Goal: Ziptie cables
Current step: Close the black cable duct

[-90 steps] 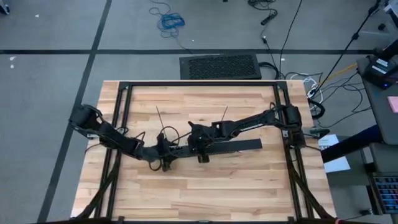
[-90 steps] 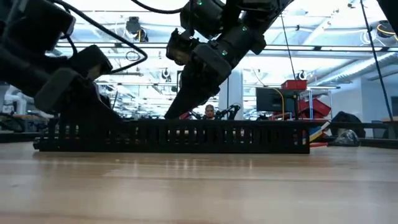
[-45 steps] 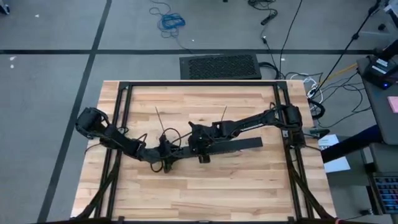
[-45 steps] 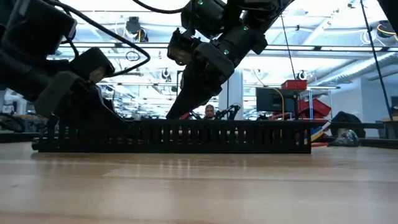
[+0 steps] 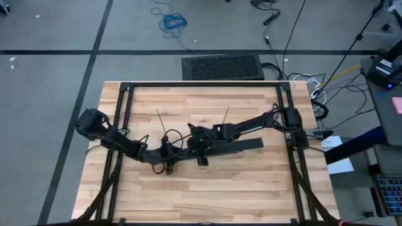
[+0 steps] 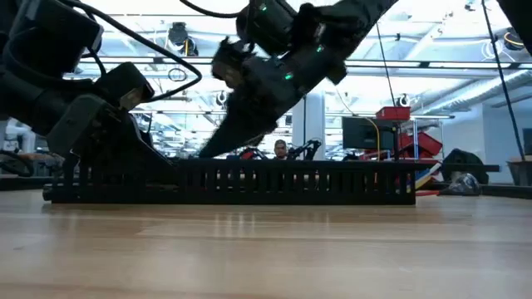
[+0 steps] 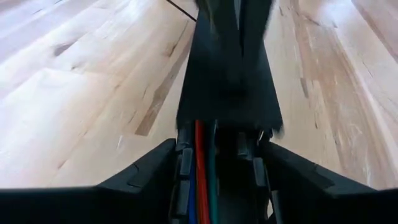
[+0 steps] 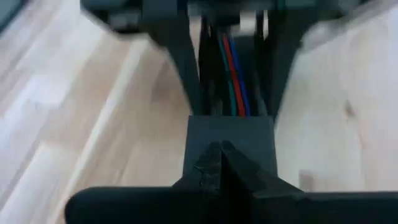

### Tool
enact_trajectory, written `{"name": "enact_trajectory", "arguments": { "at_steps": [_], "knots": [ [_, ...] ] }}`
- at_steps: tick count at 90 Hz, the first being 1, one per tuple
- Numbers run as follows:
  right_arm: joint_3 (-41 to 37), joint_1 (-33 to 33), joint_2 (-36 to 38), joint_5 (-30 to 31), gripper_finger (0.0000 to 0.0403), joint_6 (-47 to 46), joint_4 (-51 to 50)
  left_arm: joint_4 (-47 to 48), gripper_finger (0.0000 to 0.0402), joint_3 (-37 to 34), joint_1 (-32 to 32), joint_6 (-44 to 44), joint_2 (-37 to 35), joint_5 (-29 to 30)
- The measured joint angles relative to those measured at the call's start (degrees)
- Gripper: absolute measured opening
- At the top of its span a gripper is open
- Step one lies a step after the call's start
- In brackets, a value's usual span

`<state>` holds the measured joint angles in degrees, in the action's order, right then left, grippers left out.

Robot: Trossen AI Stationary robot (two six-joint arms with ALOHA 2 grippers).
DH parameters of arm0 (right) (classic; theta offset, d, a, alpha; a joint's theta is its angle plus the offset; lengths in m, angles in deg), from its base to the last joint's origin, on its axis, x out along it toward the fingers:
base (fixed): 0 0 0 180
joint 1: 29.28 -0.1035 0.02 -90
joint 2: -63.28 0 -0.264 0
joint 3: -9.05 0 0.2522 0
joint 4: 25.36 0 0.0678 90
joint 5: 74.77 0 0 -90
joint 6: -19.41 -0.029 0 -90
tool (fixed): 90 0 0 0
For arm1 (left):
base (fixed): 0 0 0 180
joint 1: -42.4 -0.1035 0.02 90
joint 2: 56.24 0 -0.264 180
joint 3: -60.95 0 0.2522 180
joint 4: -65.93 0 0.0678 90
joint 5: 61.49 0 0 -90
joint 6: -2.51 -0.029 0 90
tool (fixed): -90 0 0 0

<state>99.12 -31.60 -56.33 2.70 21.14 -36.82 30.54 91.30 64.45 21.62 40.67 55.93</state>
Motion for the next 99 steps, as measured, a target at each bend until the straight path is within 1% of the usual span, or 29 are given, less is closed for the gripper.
{"name": "enact_trajectory", "arguments": {
  "at_steps": [8,15,24,32,38,44,52,59,68,76,86,91,99],
  "knots": [
    [0.0,0.0,-1.8,-1.2,0.0,-0.4,4.4,0.4,0.0216,0.2,0.0,0.0,0.0,-0.2],
    [0.0,0.0,-1.8,-1.1,0.0,0.3,5.5,0.6,0.0215,0.2,0.0,0.0,0.0,-0.4],
    [-0.1,-0.6,0.0,-0.5,0.0,1.8,4.8,0.7,0.0215,0.5,0.0,0.0,0.0,-0.7],
    [-0.2,-1.0,3.5,-0.3,0.0,2.5,3.6,0.8,0.0215,0.5,-0.1,0.0,0.0,-0.8],
    [0.0,-1.4,6.4,0.8,0.0,3.0,0.9,1.0,0.0215,0.5,-0.1,0.0,0.0,-1.3],
    [0.0,-1.6,8.4,2.2,0.0,3.4,-4.1,1.2,0.0215,0.5,-0.2,-0.1,0.0,-2.1],
    [0.0,-1.6,9.4,3.9,0.0,3.4,-10.5,1.2,0.0215,0.5,-0.4,-0.2,0.0,-2.9],
    [0.0,-1.6,9.4,4.0,0.0,2.8,-12.7,1.3,0.0219,0.5,-0.4,-0.6,0.0,-3.3],
    [0.0,-1.6,7.1,4.0,0.0,2.5,-13.0,1.1,0.0242,0.4,-0.5,-0.1,0.0,-4.4],
    [0.0,-1.3,4.9,3.7,0.0,2.4,-12.3,0.7,0.0275,0.4,-0.4,0.1,0.0,-6.3],
    [0.3,-0.8,3.3,3.1,0.0,1.9,-10.2,0.7,0.0314,0.5,-0.4,0.0,-0.5,-6.7],
    [0.3,-0.7,2.8,2.9,0.0,1.6,-9.7,1.4,0.0324,0.5,-0.4,0.5,-1.2,-7.1],
    [0.4,-0.5,2.2,2.7,0.0,1.3,-9.1,4.6,0.033,0.4,-0.3,2.4,-3.4,-9.3]
  ]
}}
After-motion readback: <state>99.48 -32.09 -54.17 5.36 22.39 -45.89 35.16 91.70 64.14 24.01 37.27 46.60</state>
